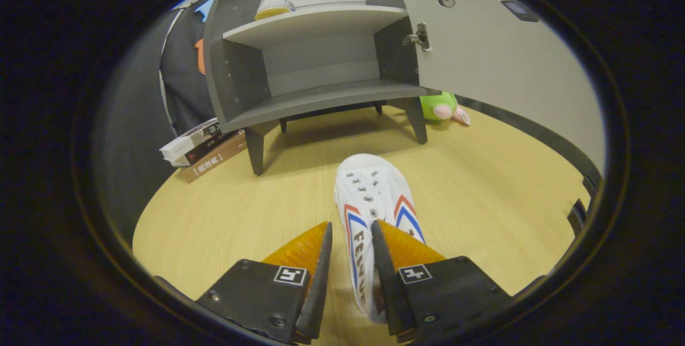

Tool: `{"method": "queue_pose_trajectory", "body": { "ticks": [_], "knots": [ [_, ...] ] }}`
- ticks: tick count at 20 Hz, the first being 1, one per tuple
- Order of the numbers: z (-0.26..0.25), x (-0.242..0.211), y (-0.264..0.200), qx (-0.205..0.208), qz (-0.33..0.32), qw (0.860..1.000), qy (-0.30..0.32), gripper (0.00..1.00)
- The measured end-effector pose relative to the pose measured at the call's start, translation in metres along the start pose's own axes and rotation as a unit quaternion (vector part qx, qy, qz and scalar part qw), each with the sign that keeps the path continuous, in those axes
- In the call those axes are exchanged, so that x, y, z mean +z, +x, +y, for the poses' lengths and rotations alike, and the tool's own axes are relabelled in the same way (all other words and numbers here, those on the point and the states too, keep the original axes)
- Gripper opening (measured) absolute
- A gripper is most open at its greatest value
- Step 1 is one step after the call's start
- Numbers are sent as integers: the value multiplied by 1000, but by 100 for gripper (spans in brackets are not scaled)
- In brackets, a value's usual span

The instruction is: Open the shoe cabinet door, grab the shoes and put them into the shoe cabinet, then close the shoe cabinet door.

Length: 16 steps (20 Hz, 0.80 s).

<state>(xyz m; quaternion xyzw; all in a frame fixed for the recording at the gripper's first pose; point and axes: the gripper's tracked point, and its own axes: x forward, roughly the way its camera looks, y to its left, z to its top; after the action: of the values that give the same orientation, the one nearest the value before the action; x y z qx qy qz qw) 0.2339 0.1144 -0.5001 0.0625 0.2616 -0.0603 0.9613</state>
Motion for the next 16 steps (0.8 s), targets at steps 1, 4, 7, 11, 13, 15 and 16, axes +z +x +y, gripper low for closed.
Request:
{"method": "queue_pose_trajectory", "body": {
  "ticks": [1,4,7,11,13,15,16],
  "knots": [
    [-1,1,4,-4,-1,1000,1,48],
    [-5,5,17,-11,-5,1000,27,44],
    [2,20,26,35,-27,998,51,16],
    [-16,37,17,24,-78,997,9,6],
    [-20,46,6,18,-99,995,-12,6],
    [-19,57,-10,17,-119,992,-30,6],
    [-17,65,-20,20,-129,991,-39,6]
  ]
}}
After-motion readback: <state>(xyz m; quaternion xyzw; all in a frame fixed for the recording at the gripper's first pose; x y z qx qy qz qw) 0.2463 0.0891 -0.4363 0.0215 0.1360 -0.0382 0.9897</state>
